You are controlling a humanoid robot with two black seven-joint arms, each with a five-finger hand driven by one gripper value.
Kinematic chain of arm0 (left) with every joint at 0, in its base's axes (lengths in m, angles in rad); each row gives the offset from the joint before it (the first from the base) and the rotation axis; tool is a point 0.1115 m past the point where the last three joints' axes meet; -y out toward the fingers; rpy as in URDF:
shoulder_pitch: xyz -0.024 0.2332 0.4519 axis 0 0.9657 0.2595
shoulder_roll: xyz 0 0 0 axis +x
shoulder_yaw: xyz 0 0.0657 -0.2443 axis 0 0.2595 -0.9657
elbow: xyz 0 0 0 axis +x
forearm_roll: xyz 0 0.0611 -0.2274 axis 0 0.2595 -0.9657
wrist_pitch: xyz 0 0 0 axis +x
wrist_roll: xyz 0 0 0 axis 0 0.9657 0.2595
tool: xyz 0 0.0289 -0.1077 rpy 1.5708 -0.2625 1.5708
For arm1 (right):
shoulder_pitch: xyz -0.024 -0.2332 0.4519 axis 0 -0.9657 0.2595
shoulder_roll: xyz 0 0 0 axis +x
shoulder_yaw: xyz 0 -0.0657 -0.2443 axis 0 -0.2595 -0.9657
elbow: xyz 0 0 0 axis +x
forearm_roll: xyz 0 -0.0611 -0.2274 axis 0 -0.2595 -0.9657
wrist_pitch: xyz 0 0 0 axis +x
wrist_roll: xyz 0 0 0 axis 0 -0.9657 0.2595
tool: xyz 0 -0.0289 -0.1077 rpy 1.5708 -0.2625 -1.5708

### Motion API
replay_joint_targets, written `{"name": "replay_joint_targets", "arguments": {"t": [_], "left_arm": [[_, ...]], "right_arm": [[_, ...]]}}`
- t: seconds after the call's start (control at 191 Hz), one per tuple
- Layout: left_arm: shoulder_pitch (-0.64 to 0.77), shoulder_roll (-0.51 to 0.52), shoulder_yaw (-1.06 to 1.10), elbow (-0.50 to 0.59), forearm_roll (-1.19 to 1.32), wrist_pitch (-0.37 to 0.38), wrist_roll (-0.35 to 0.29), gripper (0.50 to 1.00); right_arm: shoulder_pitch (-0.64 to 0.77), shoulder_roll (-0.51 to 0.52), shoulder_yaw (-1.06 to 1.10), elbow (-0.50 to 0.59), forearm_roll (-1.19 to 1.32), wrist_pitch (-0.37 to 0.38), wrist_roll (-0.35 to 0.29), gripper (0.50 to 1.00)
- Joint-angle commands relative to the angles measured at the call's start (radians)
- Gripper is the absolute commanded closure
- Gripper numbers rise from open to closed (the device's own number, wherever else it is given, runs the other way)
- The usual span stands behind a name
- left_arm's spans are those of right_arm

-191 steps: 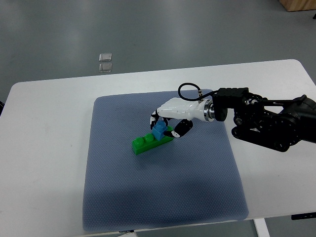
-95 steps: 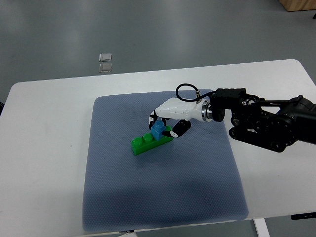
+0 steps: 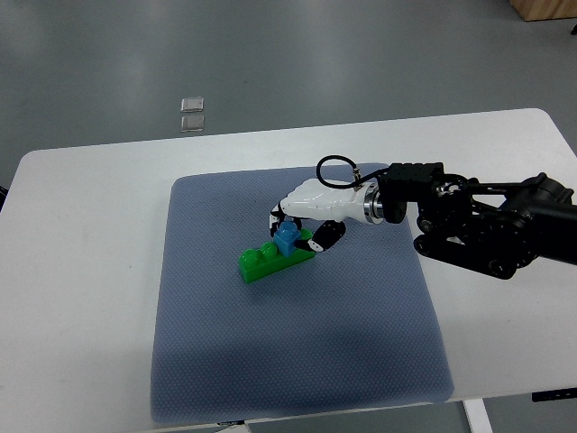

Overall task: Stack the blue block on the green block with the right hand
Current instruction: 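Lower the blue block onto the green block's studs and press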

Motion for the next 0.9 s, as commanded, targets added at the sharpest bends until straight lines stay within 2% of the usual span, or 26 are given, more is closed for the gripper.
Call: {"name": "replay_joint_targets", "arguments": {"t": [0.0,0.897], "left_arm": [[0.000,0.000,0.000,0.000,0.000,0.000,0.000,0.500],[0.000,0.000,0.000,0.000,0.000,0.000,0.000,0.500]], "right_arm": [[0.000,0.000,0.000,0.000,-0.009,0.000,0.000,1.000],[0.022,0.002,-0.048,0.002,-0.020,0.000,0.015,1.000]]}}
